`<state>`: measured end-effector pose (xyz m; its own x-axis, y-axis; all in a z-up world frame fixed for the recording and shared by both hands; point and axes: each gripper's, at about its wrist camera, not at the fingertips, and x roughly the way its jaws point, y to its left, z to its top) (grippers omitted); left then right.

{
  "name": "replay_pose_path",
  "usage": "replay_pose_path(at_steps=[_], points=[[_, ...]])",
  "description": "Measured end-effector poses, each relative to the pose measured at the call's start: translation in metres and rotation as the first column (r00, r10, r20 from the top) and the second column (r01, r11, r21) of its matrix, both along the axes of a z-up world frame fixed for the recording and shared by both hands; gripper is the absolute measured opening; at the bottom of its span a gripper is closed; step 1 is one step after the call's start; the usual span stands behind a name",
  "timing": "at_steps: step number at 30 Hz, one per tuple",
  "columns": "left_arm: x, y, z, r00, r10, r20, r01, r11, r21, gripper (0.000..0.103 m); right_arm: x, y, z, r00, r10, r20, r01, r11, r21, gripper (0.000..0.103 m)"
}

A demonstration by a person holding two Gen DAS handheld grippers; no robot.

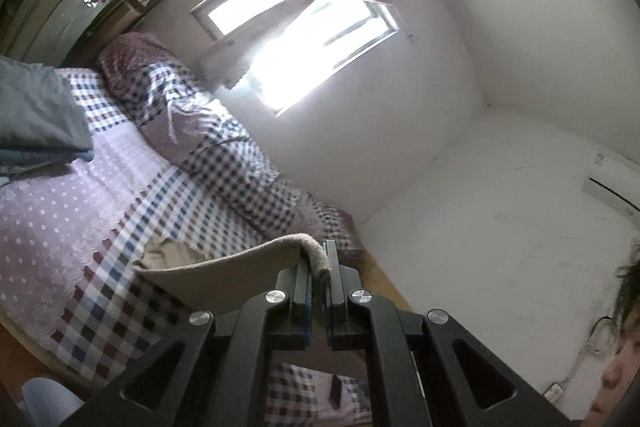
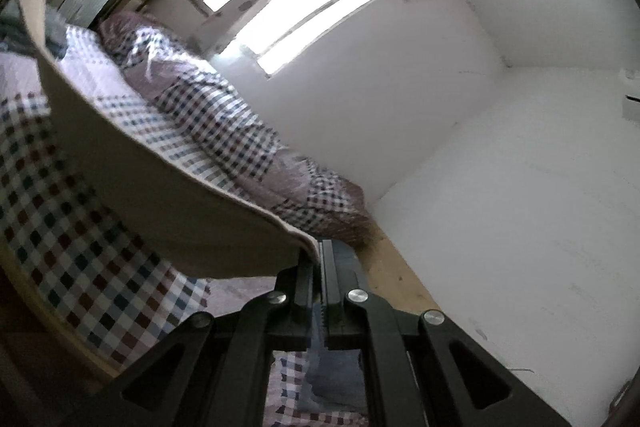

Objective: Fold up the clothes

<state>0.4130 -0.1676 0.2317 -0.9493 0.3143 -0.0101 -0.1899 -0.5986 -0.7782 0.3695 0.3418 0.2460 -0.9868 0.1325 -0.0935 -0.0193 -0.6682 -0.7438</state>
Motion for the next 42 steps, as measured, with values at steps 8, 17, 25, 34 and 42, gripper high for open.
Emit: replay_pose_path(at_steps=[8,17,25,34,42], points=[[-0.014,-0.001,0.02,1.0,0.025,-0.007,-0.026,0.999,-0.024,0.003,0.005,-0.003,0.031,1.0,0.016,-0.023,-0.017,1.0,-0.016,0.0],[-0.07,-0.006,-0.006,0.991,0.067,0.12,-0.058,0.995,-0.078,0.003,-0.041,-0.003,0.002,0.99,0.037,0.134,-0.037,0.999,-0.003,0.0],[-0.102,-0.014,-0.043,0.979,0.067,0.195,-0.061,0.998,-0.034,0.003,-0.079,-0.004,-0.032,0.925,0.154,0.347,-0.156,0.988,-0.022,0.0],[-0.161,-0.02,-0.051,0.97,0.1,0.221,-0.082,0.993,-0.089,0.003,-0.14,0.012,-0.038,0.863,0.223,0.453,-0.2,0.975,-0.099,0.0],[-0.278,-0.019,-0.084,0.942,0.054,0.331,-0.033,0.997,-0.068,0.003,-0.229,0.004,-0.07,0.868,0.186,0.461,-0.18,0.982,-0.056,0.0]])
